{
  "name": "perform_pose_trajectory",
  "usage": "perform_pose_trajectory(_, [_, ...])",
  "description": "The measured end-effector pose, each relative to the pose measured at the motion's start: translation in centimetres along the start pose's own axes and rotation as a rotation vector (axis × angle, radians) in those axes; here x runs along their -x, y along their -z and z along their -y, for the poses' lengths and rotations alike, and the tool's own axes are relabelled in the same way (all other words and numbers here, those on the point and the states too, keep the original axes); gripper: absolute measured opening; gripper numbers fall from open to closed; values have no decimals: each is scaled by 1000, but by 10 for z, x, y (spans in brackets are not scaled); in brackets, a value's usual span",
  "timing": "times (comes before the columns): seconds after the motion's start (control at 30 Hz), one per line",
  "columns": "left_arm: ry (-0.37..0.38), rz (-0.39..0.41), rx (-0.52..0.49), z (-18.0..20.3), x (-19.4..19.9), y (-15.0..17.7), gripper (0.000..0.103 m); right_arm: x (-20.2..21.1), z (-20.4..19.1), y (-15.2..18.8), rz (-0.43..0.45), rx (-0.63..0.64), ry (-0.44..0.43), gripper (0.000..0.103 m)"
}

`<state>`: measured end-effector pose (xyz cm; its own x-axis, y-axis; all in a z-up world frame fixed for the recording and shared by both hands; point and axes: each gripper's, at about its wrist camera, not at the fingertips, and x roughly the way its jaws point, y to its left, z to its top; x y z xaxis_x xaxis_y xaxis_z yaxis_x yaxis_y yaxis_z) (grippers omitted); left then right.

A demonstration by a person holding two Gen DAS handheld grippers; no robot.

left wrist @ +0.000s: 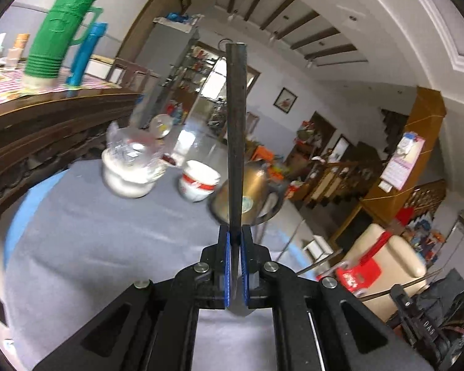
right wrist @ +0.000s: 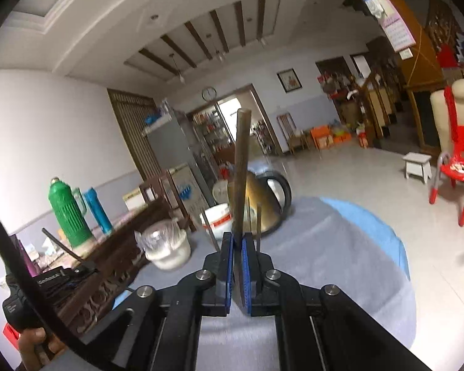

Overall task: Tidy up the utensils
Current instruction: 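Lift both held chopsticks and carry them over the grey holder cup, then lower both chopsticks into the grey holder cup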

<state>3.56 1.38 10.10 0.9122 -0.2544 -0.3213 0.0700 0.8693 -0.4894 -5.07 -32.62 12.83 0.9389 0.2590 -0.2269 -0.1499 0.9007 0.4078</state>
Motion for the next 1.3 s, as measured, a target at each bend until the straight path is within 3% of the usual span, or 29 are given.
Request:
perform_pose_trajectory(0.23, [64, -37, 11, 24, -40, -12, 6, -21, -1, -21, 43, -9, -13, 6])
perform_pose_trajectory(0.53, [46, -106, -9, 36, -86, -1, 6, -61, 8, -21, 2, -19, -11, 6])
perform_pose_trajectory(1.3, [4, -198, -49, 35, -125, 21, 6, -120, 7, 10, -134, 33, -1, 6])
